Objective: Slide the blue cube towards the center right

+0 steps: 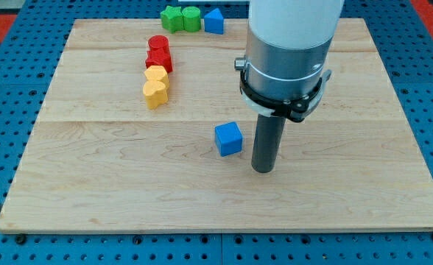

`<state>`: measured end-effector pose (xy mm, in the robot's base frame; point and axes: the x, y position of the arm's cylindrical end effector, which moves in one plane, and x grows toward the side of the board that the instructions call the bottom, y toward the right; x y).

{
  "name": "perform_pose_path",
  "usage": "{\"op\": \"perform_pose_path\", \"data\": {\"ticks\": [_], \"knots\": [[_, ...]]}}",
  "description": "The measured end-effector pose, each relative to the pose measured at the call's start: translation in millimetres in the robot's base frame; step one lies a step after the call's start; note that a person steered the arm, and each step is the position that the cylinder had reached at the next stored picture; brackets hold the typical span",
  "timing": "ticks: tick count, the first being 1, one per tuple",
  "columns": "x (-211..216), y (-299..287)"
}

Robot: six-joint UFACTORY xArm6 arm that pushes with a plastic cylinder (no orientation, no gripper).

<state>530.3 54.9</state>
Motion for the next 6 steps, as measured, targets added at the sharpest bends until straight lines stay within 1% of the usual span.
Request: {"op": "perform_pose_path", "data": {"ticks": [1, 2, 3, 4, 5, 6], "knots": [[-15.0, -13.2], [-56.5, -13.7], [-44.5, -13.7], [-10.9, -45.8], [-22.7, -88.3], [-57.8, -76.9]]}}
